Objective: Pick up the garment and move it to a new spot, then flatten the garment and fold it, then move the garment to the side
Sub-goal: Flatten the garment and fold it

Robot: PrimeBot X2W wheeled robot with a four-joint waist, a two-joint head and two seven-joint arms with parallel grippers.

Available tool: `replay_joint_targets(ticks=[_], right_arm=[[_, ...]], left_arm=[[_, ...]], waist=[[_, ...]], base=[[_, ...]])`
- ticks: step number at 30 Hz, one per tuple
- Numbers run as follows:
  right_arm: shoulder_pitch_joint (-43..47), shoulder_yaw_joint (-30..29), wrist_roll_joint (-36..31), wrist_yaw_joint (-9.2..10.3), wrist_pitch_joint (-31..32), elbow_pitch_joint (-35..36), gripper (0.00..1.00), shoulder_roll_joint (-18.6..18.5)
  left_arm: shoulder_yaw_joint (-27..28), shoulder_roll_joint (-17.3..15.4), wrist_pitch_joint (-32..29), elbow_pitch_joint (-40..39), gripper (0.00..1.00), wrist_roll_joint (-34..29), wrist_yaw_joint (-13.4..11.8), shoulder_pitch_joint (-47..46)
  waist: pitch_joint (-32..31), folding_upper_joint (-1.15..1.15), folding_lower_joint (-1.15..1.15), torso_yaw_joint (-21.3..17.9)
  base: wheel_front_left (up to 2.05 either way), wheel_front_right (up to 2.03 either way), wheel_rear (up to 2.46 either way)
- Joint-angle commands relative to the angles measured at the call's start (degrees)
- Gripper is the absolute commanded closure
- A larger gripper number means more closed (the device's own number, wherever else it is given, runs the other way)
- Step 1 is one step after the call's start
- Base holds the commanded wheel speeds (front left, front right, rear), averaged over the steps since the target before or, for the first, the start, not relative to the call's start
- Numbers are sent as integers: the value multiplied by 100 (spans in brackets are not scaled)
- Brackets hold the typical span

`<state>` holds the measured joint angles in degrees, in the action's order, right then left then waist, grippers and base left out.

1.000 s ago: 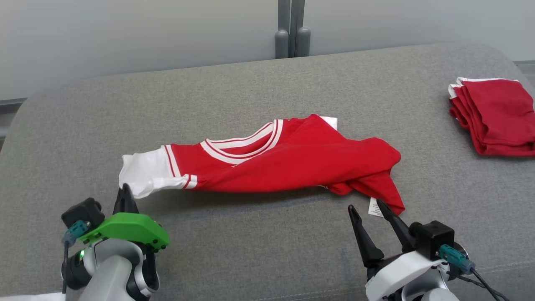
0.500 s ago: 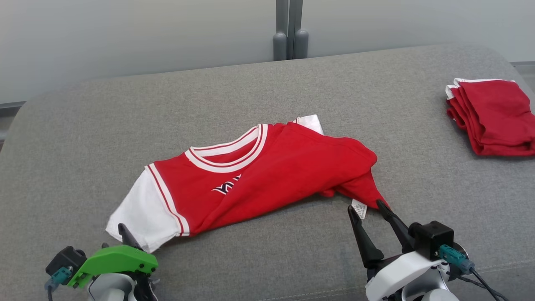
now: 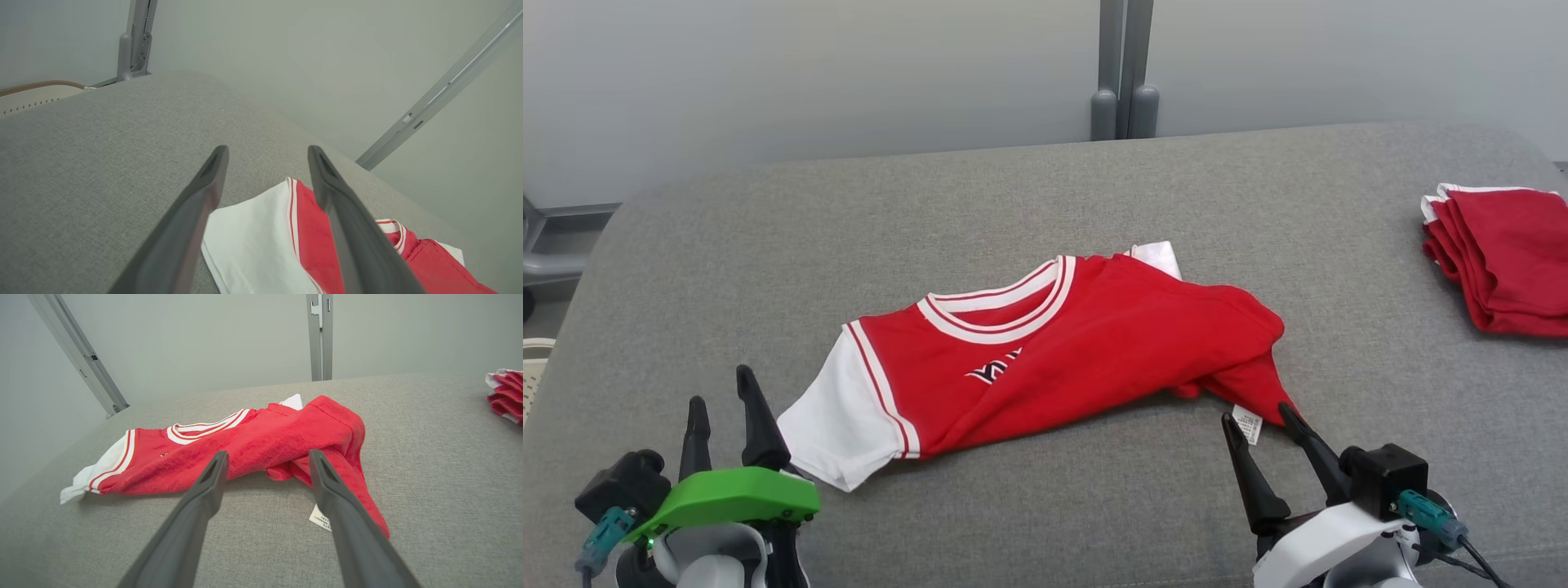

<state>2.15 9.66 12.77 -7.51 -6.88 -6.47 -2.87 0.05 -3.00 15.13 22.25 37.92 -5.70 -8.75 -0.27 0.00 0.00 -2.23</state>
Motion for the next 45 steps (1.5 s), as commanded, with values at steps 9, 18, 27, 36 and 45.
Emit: replay_joint_targets(ticks=[9, 18, 27, 36, 45], right_arm=[[156, -54, 47, 5, -24, -29, 0, -4], [100, -168, -102, 5, 18, -41, 0, -4], [196, -312, -177, 5, 17, -41, 0, -4], [-681, -207, -75, 5, 937, -326, 0, -334], [-2680, 150, 297, 6, 2922, -1436, 0, -1025]], left_arm=[[-178, 2, -2, -1495, 0, -774, 663, 772], [-597, 1, -1, -2214, 0, -1992, 830, 1609], [-655, 3, -1, -2113, 0, -2399, 777, 2239], [-634, 5, -1, -1974, 0, -2460, 826, 2092], [-940, 4, -1, -1772, 0, -2413, 934, 1854]], waist=[[-234, 0, 0, 237], [-327, 0, 0, 413], [-325, 0, 0, 624], [-205, 0, 0, 762], [241, 0, 0, 1078]], base=[[0, 0, 0], [0, 0, 0], [0, 0, 0], [0, 0, 0], [0, 0, 0]])
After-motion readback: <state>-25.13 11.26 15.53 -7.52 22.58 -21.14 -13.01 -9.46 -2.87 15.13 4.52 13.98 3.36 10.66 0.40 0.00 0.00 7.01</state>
